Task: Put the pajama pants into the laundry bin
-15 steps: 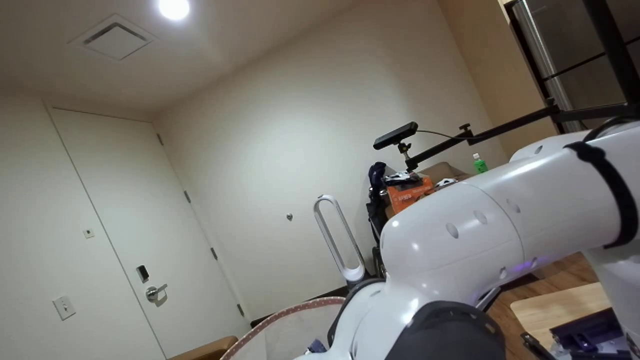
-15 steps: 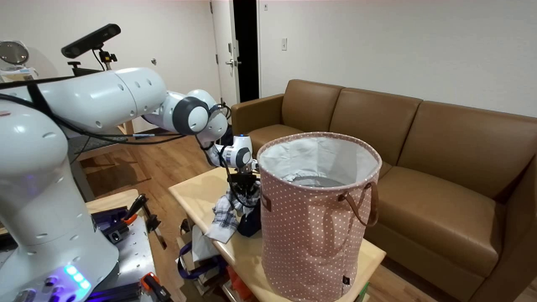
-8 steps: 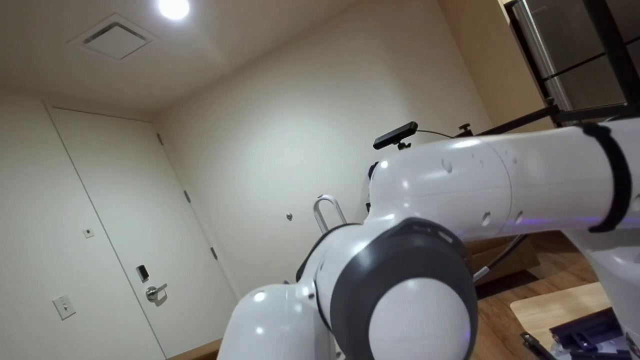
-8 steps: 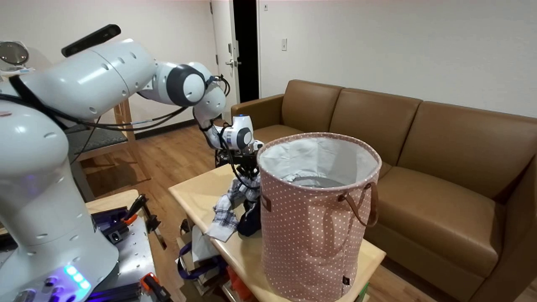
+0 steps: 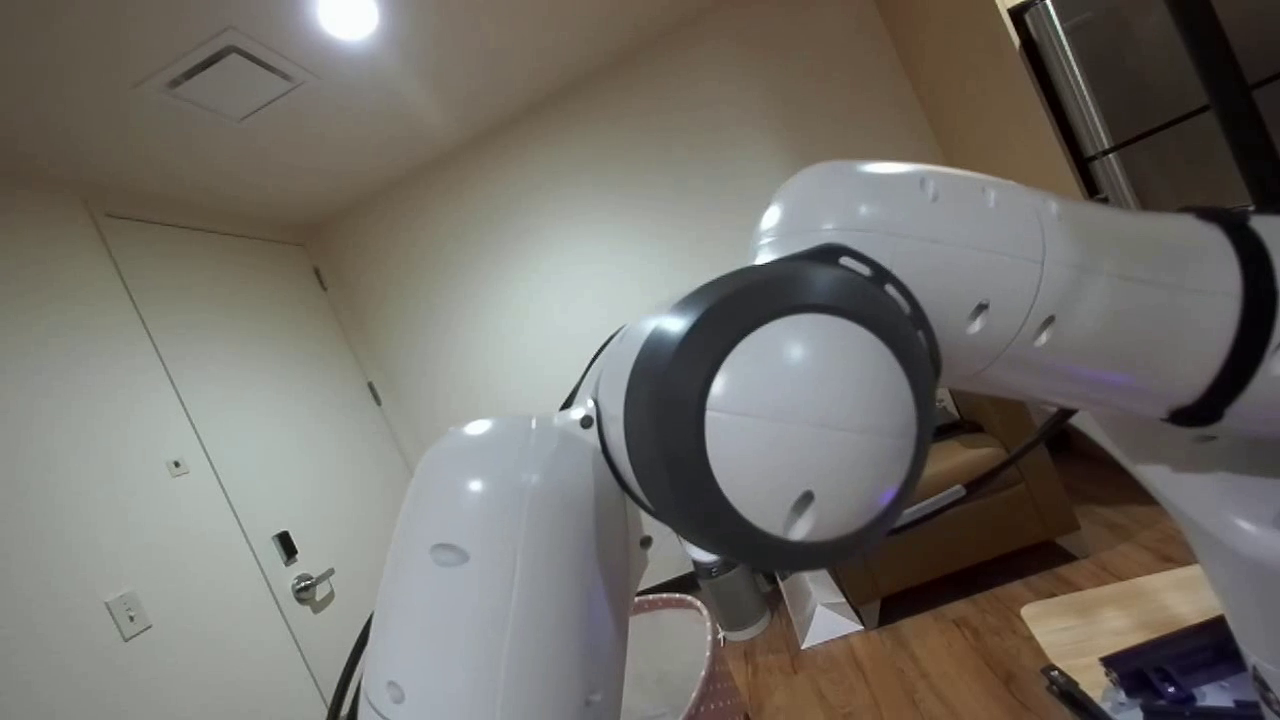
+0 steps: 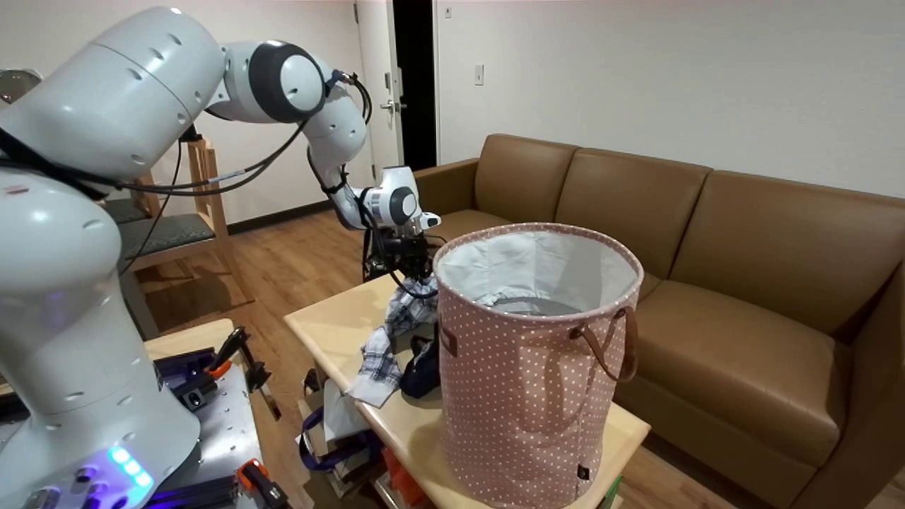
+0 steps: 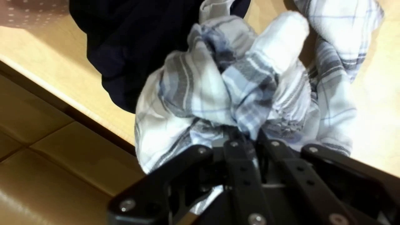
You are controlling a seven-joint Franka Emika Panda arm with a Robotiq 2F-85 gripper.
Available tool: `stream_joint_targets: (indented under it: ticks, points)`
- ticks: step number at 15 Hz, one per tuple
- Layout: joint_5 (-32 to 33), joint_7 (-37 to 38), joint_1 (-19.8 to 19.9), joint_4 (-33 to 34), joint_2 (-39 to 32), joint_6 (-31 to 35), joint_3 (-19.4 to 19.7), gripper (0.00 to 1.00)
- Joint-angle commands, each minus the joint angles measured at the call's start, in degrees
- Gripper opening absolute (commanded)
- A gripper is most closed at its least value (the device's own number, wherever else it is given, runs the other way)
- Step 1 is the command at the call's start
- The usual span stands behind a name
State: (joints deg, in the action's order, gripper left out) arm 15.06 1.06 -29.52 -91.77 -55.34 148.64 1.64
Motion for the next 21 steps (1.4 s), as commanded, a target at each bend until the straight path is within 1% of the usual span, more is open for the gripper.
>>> stream_joint_targets:
  ticks: [1,2,3,4,5,7,10,11,12,13,17,18,20,21]
  points:
    - [1.7,0.5,0.9,0.0,0.5,-0.2,-1.1,0.07]
    - [3.0,4.3,-1.1,-3.3,3.7,2.5,1.5,0.06]
    - [3.7,6.7,-2.1,-6.4,6.7,5.2,3.0,0.06]
    - [5.2,10.7,-4.1,-10.9,10.8,8.6,5.3,0.06]
    - [6.3,13.8,-6.0,-12.3,12.1,11.1,7.5,0.06]
    - [8.4,21.0,-10.9,-16.8,16.5,15.9,13.3,0.06]
    - [11.0,32.3,-21.2,-24.6,23.5,20.8,25.1,0.06]
    - [12.4,36.5,-26.0,-27.0,25.3,22.2,30.5,0.06]
    - [8.4,28.7,-19.9,-19.5,19.3,19.3,23.8,0.07]
    - [8.9,29.9,-21.9,-21.1,20.9,19.4,26.0,0.11]
    - [8.5,29.7,-21.2,-20.5,19.6,19.4,24.9,0.11]
    - [8.8,30.5,-22.2,-19.7,19.1,19.0,25.9,0.07]
    - [10.1,33.6,-26.0,-22.6,23.2,21.8,30.4,0.07]
    - [11.4,37.2,-30.5,-24.6,25.5,23.3,36.0,0.07]
